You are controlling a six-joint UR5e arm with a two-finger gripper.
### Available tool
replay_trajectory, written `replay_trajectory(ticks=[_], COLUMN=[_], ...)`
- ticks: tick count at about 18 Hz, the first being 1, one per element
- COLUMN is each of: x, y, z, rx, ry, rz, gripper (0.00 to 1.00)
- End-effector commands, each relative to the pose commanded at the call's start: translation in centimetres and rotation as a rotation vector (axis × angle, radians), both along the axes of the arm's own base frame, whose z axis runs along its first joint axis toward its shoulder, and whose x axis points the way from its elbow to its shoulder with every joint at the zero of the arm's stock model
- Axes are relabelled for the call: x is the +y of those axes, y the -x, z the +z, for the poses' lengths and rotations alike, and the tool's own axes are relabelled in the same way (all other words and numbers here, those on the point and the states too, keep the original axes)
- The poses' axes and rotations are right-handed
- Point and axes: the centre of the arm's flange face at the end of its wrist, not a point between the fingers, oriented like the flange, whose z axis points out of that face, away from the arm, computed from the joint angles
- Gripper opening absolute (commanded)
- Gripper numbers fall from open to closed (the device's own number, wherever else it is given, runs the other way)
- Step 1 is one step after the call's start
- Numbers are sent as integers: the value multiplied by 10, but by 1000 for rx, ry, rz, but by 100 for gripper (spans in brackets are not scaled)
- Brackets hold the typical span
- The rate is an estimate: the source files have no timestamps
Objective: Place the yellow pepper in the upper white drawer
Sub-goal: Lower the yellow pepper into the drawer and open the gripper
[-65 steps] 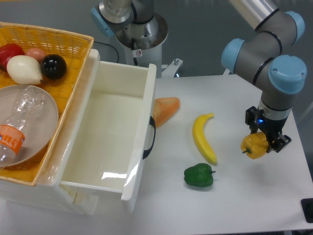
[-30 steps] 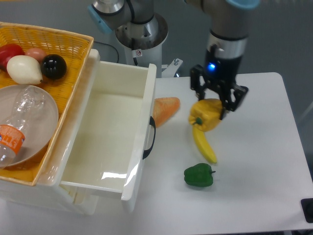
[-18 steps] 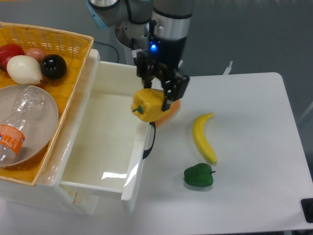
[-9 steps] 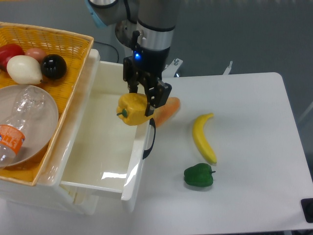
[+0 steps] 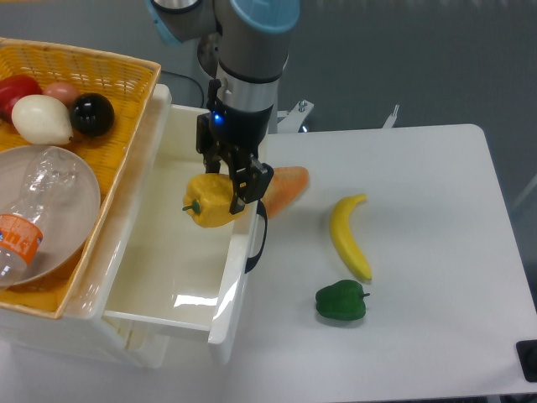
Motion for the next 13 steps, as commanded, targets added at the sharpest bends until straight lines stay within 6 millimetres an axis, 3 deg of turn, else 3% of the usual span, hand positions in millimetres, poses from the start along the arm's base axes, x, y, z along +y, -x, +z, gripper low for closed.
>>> replay_trajectory(ticks=[13], x=[10], y=[-4], z=[-16], rx=[-17], ry=[18], rz=[-18], gripper=[52])
